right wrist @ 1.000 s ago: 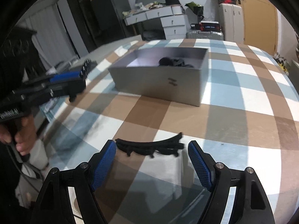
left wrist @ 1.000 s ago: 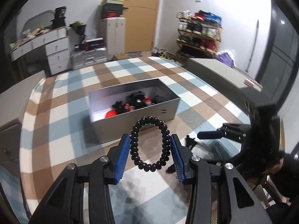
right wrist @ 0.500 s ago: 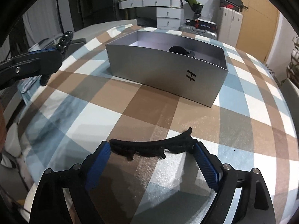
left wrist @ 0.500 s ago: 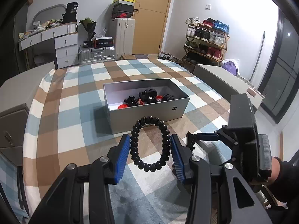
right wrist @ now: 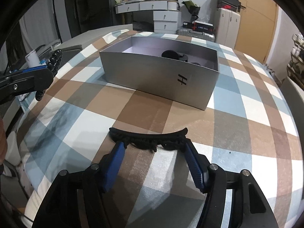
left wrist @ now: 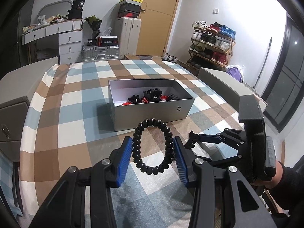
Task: Organize jewelry
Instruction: 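Grasp the black curved hair comb with the right gripper, then carry the bracelet and comb into the grey box and open both grippers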
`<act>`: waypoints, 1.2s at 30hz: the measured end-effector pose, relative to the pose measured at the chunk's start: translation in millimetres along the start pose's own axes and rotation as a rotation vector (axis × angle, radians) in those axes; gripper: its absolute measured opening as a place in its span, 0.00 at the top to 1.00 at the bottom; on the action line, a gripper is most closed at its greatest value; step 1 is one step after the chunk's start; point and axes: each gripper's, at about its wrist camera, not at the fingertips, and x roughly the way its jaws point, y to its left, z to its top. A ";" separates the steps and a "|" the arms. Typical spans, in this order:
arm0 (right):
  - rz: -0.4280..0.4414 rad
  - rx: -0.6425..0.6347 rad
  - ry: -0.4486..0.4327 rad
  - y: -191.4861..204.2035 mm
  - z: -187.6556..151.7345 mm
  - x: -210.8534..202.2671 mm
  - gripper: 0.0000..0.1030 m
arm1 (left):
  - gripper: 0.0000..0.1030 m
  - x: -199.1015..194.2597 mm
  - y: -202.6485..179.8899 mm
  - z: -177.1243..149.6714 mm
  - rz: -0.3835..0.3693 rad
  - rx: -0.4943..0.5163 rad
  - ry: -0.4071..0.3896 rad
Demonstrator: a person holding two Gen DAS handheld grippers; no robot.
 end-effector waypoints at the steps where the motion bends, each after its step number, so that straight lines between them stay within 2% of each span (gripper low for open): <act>1: 0.002 0.006 -0.001 -1.6 -0.3 -0.6 0.38 | 0.63 0.2 -0.3 -0.2 -0.001 0.000 0.000; 9: 0.045 0.038 -0.074 -10.8 0.7 -17.0 0.38 | 0.63 0.4 -2.1 2.7 0.001 0.001 -0.009; 15: 0.090 0.082 -0.155 -26.0 13.8 -40.3 0.38 | 0.63 -1.2 -2.0 15.2 0.019 -0.016 -0.041; 20: 0.097 0.080 -0.224 -37.9 35.8 -60.3 0.38 | 0.63 2.3 -1.4 29.4 0.034 -0.022 -0.068; 30: 0.131 0.061 -0.310 -53.8 84.1 -76.5 0.38 | 0.63 14.3 3.8 61.6 0.044 -0.044 -0.089; 36: 0.169 0.056 -0.320 -55.0 107.3 -69.1 0.38 | 0.63 24.2 6.6 75.5 0.056 -0.047 -0.088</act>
